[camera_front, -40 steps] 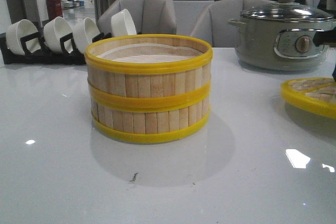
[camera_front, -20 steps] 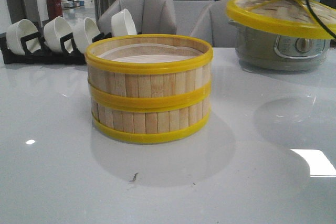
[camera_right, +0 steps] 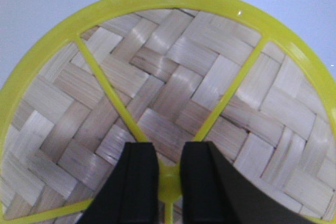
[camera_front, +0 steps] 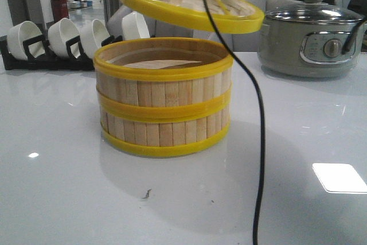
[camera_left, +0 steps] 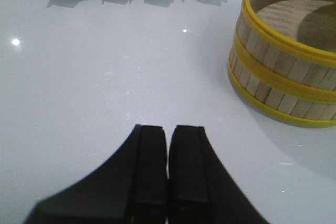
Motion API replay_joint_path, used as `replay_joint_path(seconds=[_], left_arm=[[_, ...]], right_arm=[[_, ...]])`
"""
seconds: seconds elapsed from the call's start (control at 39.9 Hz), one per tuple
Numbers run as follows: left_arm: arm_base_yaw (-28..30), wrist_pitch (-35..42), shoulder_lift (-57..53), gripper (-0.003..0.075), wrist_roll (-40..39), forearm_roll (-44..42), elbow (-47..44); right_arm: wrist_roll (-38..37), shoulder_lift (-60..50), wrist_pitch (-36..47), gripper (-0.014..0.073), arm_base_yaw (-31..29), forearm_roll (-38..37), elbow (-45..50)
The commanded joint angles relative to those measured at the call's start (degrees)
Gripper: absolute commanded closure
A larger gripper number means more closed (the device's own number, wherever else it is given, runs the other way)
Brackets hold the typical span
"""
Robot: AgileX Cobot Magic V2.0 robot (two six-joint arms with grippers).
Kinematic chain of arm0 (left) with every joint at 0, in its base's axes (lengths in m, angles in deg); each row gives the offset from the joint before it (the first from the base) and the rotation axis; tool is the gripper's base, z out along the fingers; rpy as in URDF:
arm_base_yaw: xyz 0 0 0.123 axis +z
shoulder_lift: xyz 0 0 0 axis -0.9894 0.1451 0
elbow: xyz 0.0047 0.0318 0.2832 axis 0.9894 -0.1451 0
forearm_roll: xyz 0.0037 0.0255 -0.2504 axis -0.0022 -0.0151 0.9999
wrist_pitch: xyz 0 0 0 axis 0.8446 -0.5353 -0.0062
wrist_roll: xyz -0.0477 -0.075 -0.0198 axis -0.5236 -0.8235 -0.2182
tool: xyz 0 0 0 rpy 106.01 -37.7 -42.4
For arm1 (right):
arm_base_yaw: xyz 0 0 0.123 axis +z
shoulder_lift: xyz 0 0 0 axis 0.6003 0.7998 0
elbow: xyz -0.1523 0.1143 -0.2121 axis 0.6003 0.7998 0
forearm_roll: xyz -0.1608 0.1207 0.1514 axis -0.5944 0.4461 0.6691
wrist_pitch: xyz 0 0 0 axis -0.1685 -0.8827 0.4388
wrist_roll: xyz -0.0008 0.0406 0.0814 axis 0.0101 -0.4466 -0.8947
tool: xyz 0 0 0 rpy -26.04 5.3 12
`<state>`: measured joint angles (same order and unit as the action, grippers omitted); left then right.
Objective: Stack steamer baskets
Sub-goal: 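Lift the lid with the right gripper over the stacked baskets, then lower the lid onto the top basket and hold it there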
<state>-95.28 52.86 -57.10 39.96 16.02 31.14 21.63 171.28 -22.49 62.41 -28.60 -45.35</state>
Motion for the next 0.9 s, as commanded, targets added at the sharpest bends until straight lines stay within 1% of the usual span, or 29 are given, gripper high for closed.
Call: replay_joint_path(seconds=[0.0,0.13,0.55,0.88], left_arm=[[0.0,4.3,0.3,0.0636,-0.7,-0.2,1.6],[0.0,4.3,0.3,0.0636,-0.7,-0.2,1.6],[0.0,4.3,0.3,0.0636,-0.7,-0.2,1.6],[0.0,4.3,0.3,0.0636,-0.7,-0.4,1.6]], right_arm=[[0.7,-1.8,2.5,0.0566,1.8,0.1,-3.9],[1.5,-0.3,2.4,0.0566,3.1,0.1,-4.6],[1.9,2.6,1.3,0.0566,3.1,0.2,-4.6],[2.7,3.1,1.2,0.0566,3.1,2.3,-4.6]])
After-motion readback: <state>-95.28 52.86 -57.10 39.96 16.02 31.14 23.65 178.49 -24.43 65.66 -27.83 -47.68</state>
